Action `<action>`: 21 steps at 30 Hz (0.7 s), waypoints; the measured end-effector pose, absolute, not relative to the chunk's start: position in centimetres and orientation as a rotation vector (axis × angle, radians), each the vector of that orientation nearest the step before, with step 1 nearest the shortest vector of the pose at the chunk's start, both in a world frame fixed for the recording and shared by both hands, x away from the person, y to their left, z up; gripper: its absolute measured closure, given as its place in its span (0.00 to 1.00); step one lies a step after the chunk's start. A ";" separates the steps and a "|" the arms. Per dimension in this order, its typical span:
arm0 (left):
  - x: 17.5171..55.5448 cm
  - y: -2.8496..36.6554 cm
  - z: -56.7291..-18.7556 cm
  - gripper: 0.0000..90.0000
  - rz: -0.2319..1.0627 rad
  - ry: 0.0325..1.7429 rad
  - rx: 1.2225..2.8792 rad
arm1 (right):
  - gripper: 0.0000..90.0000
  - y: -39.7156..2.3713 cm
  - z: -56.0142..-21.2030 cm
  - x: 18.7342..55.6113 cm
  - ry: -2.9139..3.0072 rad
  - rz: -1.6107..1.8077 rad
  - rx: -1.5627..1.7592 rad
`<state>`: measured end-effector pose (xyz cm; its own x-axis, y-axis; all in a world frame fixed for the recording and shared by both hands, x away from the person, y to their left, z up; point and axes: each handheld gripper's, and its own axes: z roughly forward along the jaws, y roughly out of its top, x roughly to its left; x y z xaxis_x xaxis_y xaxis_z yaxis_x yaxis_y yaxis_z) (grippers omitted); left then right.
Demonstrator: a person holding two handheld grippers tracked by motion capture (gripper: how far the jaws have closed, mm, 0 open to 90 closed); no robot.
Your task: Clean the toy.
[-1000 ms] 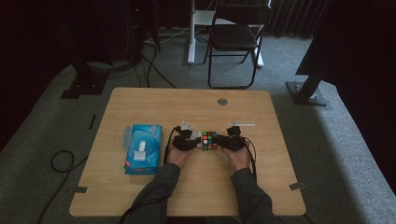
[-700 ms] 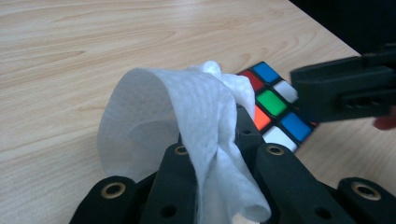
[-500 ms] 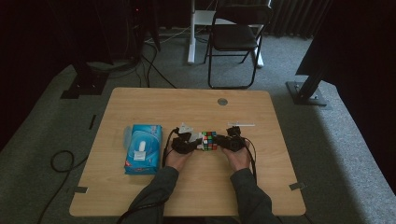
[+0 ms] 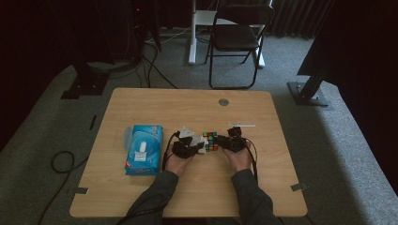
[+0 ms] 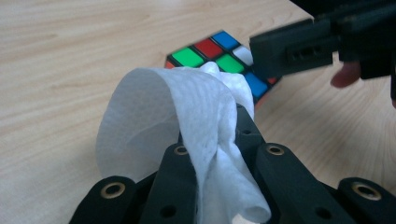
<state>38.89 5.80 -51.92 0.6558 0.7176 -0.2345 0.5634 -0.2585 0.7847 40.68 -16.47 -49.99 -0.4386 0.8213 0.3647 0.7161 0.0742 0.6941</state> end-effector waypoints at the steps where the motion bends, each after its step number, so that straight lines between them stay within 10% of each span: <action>1: 38.9 5.9 -52.1 0.93 0.208 1.002 1.953 | 0.75 -16.4 -50.0 40.7 2.209 1.306 1.591; 21: 40.3 4.4 -53.8 0.92 0.339 1.040 2.118 | 0.75 -16.6 -49.9 40.9 2.238 1.305 1.580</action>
